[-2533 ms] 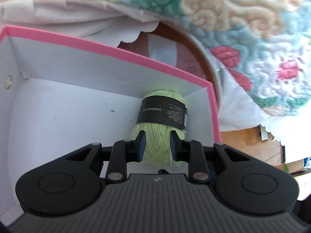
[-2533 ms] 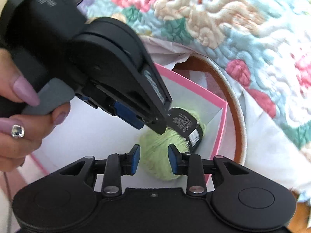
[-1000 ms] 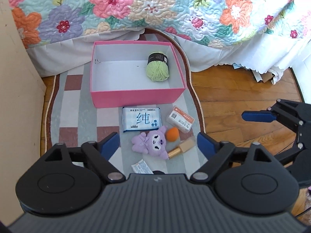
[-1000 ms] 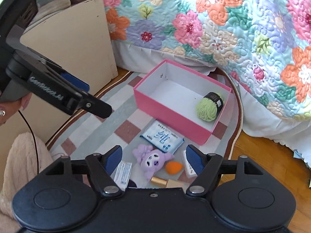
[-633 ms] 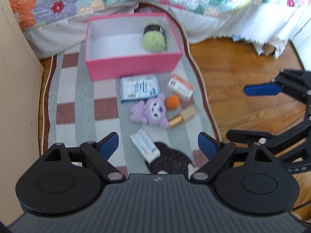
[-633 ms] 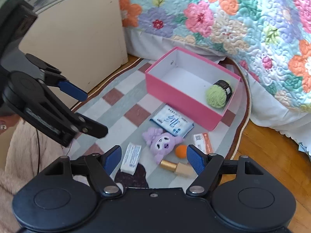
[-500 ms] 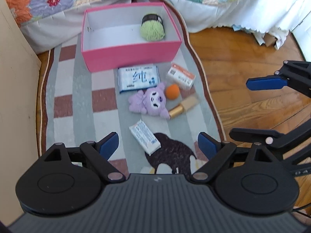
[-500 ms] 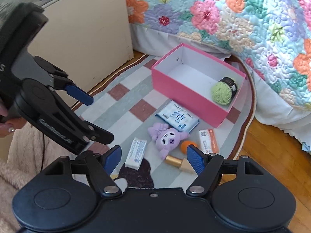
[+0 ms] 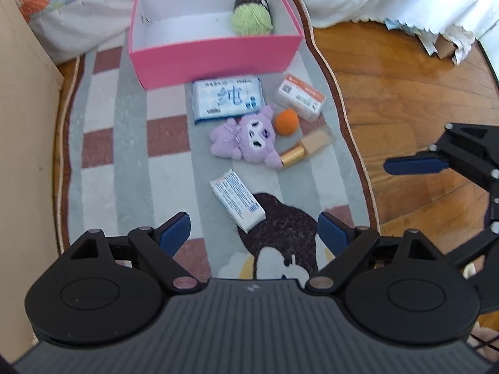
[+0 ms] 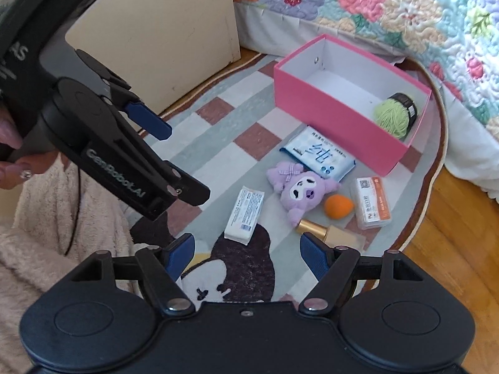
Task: Organize objects
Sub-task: 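Lower the left tool and grasp the white soap bar box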
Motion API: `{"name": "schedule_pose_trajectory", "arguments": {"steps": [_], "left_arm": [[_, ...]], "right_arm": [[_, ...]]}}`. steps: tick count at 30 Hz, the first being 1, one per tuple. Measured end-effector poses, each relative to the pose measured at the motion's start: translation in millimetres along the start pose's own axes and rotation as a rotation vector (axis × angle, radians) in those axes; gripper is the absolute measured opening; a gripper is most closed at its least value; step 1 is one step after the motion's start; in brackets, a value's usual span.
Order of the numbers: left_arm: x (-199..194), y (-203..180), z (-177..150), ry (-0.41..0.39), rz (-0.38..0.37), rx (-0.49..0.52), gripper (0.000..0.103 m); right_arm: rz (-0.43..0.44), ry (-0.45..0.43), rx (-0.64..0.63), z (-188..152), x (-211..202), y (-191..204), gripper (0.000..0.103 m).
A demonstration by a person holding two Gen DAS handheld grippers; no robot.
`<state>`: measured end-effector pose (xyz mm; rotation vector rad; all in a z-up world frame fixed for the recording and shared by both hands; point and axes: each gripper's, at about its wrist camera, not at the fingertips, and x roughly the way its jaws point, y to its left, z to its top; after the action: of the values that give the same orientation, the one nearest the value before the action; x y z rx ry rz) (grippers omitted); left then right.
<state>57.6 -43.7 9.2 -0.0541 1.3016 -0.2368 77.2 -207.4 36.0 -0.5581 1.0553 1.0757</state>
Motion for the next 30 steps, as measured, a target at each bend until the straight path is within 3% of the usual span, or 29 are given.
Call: {"name": "schedule_pose_trajectory", "arguments": {"steps": [6, 15, 21, 30], "left_arm": [[19, 3, -3, 0.04, -0.001, 0.005, 0.089], [66, 24, 0, 0.029, 0.013, -0.038, 0.089], [106, 47, 2, 0.009, 0.0, -0.122, 0.089], [154, 59, -5, 0.035, -0.071, -0.246, 0.085]], "right_arm": [[0.03, -0.011, 0.001, -9, 19, -2, 0.079], [0.094, -0.001, 0.02, -14, 71, 3, 0.079], [0.155, -0.006, 0.106, -13, 121, -2, 0.079], [0.179, 0.087, 0.216, -9, 190, -15, 0.078]]}}
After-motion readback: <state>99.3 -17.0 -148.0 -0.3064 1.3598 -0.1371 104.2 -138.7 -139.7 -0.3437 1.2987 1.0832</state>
